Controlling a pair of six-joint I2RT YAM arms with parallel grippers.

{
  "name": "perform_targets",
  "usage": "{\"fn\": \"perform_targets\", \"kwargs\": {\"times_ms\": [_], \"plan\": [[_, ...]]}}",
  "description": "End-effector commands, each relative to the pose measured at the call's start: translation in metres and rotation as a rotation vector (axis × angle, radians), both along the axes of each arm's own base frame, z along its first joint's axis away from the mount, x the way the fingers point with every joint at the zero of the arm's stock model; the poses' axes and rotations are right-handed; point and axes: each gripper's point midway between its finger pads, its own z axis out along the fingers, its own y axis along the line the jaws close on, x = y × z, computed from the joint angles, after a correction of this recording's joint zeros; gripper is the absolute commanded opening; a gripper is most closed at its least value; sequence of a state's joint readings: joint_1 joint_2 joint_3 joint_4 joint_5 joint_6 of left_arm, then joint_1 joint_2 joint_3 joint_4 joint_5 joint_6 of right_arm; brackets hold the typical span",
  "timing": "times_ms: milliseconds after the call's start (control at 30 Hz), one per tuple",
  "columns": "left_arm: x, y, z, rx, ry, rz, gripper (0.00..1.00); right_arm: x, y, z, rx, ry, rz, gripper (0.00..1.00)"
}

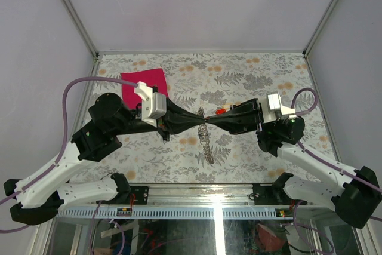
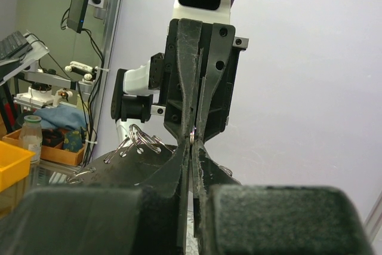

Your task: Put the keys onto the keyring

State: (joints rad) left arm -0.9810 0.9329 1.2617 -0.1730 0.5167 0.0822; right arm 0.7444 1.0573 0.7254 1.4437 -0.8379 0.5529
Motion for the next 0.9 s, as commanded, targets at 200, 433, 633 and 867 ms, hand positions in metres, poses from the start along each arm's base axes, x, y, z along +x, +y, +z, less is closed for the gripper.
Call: {"fn": "perform_targets", "kwargs": {"times_ms": [200, 433, 633, 867], "plan": [[-0.0008, 0.0002, 0.0206, -0.056, -0.031, 0.001, 0.0, -0.004, -0.0095, 0.0148, -0.01, -0.093, -0.104, 0.13], [-0.0013, -0.0003, 0.0199, -0.053, -0.034, -0.003, 0.0, -0.0034, -0.0128, 0.0145, -0.019, -0.1, -0.14, 0.19], [-0.0011, 0.0007, 0.0207, -0.053, -0.035, 0.001, 0.0, -0.0019, -0.0133, 0.0145, -0.019, -0.098, -0.153, 0.17], [0.0008, 0.002, 0.0209, -0.052, -0.04, 0.015, 0.0, -0.0025, -0.0158, 0.0155, -0.016, -0.1, -0.167, 0.21]]}}
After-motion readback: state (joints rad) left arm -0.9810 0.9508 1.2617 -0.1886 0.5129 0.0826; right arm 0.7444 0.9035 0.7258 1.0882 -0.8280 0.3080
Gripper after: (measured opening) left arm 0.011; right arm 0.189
